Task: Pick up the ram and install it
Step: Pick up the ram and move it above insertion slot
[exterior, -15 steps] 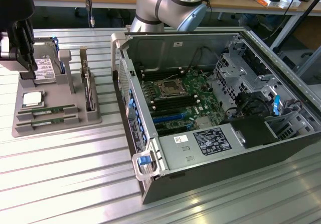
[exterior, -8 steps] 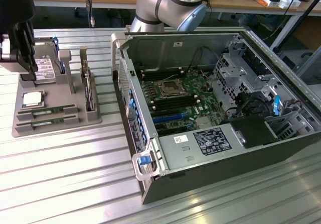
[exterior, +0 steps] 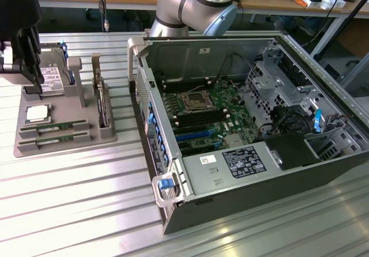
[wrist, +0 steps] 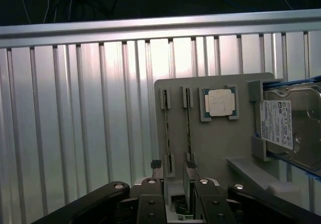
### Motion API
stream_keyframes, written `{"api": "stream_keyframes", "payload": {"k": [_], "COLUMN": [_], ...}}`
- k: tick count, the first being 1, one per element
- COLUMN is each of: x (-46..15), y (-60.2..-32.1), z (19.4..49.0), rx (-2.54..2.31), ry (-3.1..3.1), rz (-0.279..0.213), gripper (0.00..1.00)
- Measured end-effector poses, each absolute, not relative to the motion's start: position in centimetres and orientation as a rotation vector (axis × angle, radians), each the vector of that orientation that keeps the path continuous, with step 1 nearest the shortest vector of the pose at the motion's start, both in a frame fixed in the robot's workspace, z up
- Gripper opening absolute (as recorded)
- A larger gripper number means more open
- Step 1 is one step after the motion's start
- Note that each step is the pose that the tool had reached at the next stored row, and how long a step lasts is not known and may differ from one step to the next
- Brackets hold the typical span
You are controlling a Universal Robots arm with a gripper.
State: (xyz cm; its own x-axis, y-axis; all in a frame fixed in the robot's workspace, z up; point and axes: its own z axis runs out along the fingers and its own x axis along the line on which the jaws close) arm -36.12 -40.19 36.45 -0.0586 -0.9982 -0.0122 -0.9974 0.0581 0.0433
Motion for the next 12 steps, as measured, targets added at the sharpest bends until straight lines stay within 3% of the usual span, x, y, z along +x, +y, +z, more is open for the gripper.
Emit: {"api": "stream_keyframes", "payload": {"k": [12], "x": [-36.12], "y": [-40.19], "z": [35.96], "rx": [2.141], "ry": [-2.27], "rz": [-0.062], "gripper": [0.3]}}
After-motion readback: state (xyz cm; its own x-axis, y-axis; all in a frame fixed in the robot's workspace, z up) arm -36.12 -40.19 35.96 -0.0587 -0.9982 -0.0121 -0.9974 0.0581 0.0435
